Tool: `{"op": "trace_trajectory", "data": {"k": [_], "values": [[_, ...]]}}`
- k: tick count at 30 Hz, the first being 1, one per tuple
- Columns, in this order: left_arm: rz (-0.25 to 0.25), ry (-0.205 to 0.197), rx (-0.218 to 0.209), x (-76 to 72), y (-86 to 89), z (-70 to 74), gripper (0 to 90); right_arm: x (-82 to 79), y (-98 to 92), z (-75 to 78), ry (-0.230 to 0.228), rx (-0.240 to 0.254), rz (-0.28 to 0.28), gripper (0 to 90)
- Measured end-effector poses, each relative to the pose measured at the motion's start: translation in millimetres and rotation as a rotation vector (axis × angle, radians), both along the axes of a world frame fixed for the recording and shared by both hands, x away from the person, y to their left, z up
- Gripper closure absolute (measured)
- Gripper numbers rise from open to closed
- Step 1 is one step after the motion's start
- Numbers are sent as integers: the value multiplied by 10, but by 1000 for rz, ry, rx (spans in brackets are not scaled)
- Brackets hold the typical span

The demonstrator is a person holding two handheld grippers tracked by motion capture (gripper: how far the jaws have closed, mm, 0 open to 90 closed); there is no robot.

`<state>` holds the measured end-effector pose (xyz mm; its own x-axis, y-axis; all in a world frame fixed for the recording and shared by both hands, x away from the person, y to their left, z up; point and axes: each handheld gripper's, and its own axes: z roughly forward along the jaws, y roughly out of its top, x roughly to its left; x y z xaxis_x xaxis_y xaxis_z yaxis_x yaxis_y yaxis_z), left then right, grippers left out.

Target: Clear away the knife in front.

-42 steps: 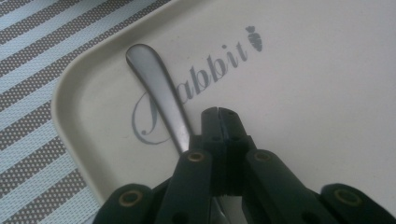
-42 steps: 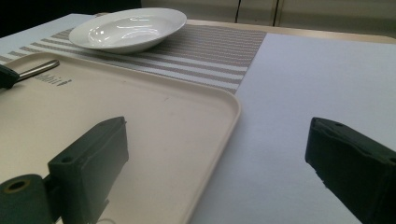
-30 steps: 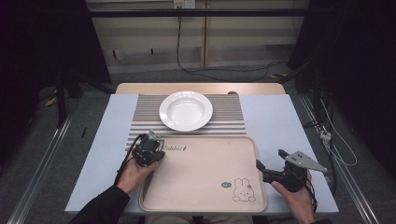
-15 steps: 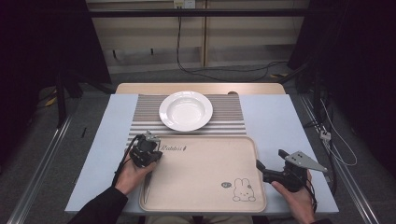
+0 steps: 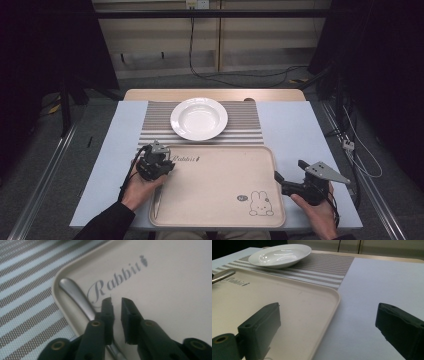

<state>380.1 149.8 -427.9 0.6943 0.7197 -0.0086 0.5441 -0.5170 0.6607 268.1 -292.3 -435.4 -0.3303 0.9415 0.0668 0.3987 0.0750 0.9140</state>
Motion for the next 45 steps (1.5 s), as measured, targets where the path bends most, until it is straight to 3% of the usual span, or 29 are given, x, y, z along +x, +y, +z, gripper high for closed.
{"op": "trace_trajectory", "data": {"k": [4,5,10,12,13,15,18,20,22,25,28,30,32,34,36,45], "values": [[4,-28,-36,-43,3,50,588,0,4,2,-1,3,0,58],[10,-37,-26,-48,10,63,541,2,4,1,-1,4,-1,58],[26,-87,-102,-88,98,157,244,-4,-5,0,-1,8,-3,58],[27,-100,-128,-120,124,202,184,-8,-8,1,0,9,-7,58],[15,-92,-130,-138,127,223,135,-12,-10,2,0,7,-7,58],[-2,-118,-108,-200,120,239,67,-15,-10,1,-1,6,-7,58],[-36,-159,-97,-289,137,267,59,-15,-11,1,1,4,-9,58],[-24,-135,-112,-323,163,277,60,-15,-10,1,1,5,-10,59],[-26,-142,-127,-371,202,276,61,-15,-11,1,0,5,-9,58],[-13,-161,-129,-436,264,283,61,-18,-16,2,-2,5,-13,59],[15,-196,-149,-483,341,322,61,-20,-13,2,-2,5,-11,59],[50,-235,-137,-521,384,350,61,-19,-12,2,-2,5,-8,58],[56,-241,-112,-551,425,363,56,-20,-14,3,-3,6,-13,58],[57,-236,-126,-577,481,362,52,-17,-16,2,-2,7,-14,58],[67,-255,-114,-602,523,360,52,-17,-14,3,-3,6,-14,58],[134,-237,-149,-657,635,301,57,-13,-10,3,-1,8,-13,58]]}}
